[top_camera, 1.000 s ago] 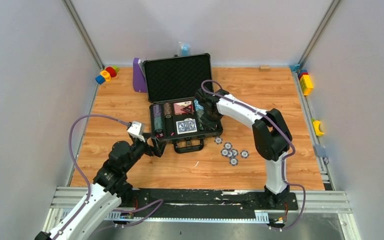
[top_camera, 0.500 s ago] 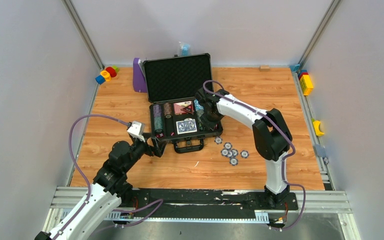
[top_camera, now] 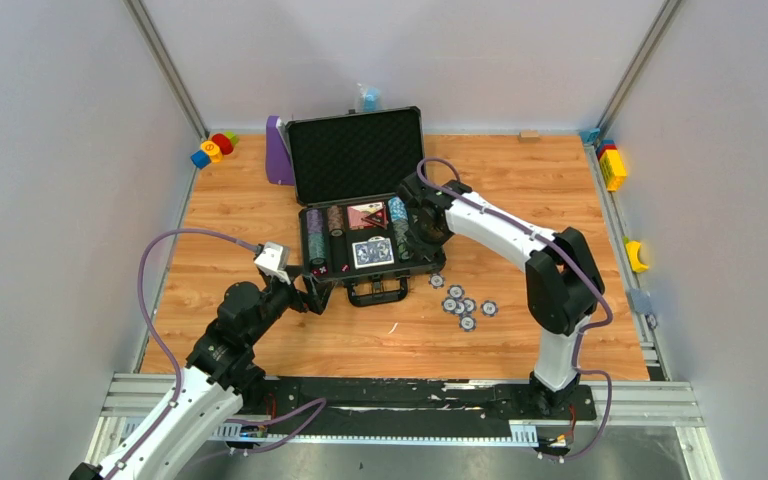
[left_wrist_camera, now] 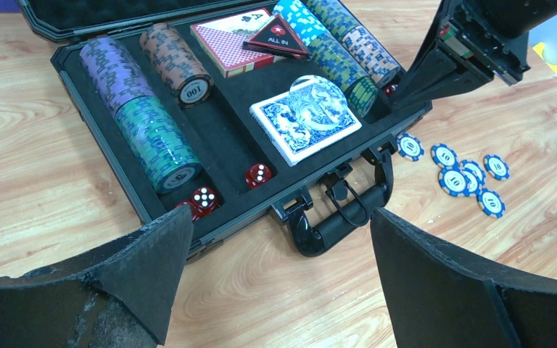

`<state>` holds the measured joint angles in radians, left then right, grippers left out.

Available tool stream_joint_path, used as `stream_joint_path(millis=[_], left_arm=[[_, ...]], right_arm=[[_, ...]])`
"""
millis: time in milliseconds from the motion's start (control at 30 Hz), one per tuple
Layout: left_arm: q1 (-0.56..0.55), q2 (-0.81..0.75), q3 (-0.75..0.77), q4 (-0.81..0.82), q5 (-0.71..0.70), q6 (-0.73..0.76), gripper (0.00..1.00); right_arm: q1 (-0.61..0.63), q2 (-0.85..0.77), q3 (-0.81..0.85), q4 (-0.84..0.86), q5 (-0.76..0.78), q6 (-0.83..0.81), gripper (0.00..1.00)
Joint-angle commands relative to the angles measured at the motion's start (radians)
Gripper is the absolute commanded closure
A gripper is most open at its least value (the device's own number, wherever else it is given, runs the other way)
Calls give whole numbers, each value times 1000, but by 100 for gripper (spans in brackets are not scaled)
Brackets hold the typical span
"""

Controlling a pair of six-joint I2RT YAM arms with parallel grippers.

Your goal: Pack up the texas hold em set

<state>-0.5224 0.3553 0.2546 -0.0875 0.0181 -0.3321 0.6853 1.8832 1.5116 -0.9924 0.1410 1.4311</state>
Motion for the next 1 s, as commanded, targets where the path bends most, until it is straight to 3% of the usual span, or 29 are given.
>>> stream_joint_path(millis=[0,167,333,500,633,733,867,967], left_arm=[[0,-4,7,16,-1,1,0],[1,-1,7,17,-2,2,0],[0,8,7,23,0,3,0],[1,28,11,28,-2,5,0],[0,47,14,37,-2,5,0],[-1,64,17,45,1,8,0],[-1,67,18,51,3,10,0],[0,58,15,51,4,12,0]], right_arm=[[6,-91,-5,-27,38,-25,100],[7,-198,-77,-25,147,-163,100],[6,-363,-262,73,238,-418,99],[-3,-532,-456,181,232,-627,92],[-23,-629,-545,230,228,-703,84],[-29,-672,-579,248,254,-713,69],[-30,-736,-652,336,237,-786,26],[-30,-821,-755,461,204,-865,10]])
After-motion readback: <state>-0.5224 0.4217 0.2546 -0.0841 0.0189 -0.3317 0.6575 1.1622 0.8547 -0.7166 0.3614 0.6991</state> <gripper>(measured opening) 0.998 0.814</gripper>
